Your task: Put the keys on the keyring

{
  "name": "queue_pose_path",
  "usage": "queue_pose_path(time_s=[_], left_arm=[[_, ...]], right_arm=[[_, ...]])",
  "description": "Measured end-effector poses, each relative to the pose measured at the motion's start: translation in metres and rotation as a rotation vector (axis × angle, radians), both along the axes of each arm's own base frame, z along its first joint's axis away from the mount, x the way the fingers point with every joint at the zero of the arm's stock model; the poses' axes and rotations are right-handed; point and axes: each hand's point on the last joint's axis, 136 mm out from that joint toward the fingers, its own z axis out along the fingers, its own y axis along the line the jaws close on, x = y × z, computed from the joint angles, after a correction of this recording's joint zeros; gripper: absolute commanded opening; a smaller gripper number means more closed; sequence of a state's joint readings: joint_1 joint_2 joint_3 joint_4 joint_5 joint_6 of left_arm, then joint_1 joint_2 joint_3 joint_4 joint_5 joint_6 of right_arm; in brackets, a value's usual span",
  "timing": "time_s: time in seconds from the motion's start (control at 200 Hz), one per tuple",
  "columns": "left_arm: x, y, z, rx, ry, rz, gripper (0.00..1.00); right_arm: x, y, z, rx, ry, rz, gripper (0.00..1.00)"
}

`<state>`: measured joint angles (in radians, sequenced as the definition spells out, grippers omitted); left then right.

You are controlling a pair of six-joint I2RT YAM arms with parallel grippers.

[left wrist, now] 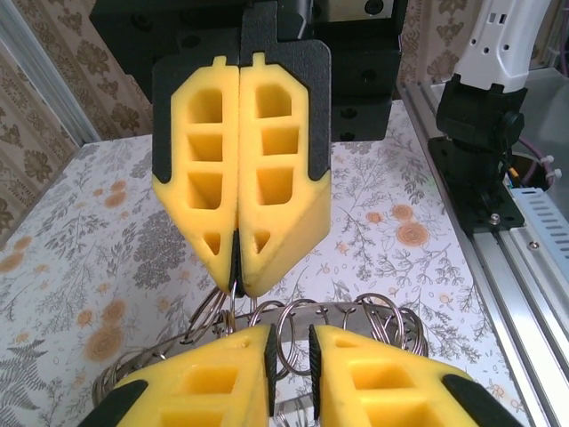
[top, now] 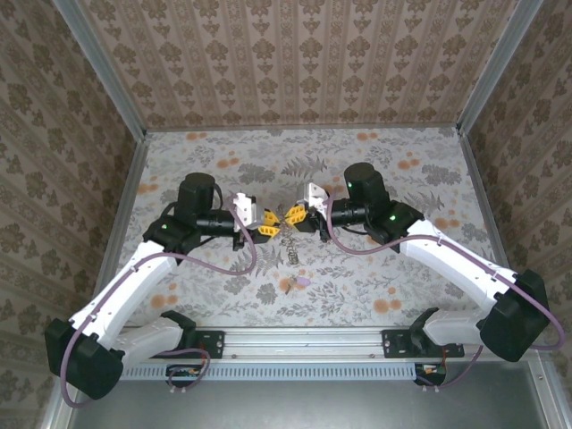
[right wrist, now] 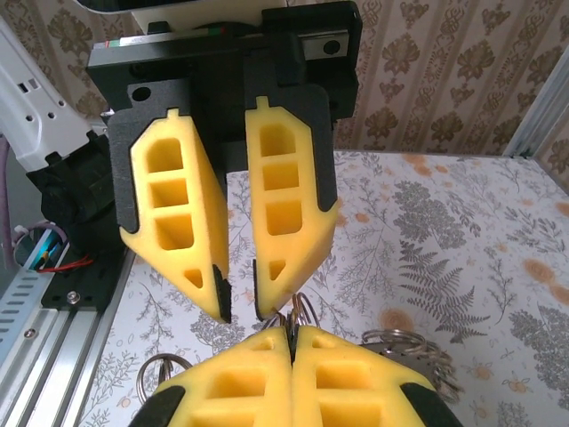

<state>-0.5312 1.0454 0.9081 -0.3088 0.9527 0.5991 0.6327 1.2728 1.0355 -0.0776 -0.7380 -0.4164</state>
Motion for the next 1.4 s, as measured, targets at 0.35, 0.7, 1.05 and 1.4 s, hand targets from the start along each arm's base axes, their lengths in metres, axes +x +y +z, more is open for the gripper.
queue_pose_path(time_s=[0.35, 0.7, 1.05, 1.4], left_arm=[[0.008, 0.002, -0.002, 0.018, -0.036, 0.057, 0.26], [0.006, 0.008, -0.004, 0.009, -0.035, 0.076, 0.28], [0.005, 0.005, -0.002, -0.008, -0.037, 0.051, 0.23], [-0.002, 0.009, 0.000, -0.003, -0.053, 0.053, 0.22]], right_arm=[[-0.001, 0.000, 0.000, 0.001, 0.000, 0.005, 0.00], [-0.012, 0.005, 0.002, 0.011, -0.002, 0.052, 0.00], [-0.014, 0.008, 0.004, 0.015, -0.013, 0.062, 0.00], [-0.007, 0.009, 0.007, 0.027, -0.075, 0.009, 0.00]])
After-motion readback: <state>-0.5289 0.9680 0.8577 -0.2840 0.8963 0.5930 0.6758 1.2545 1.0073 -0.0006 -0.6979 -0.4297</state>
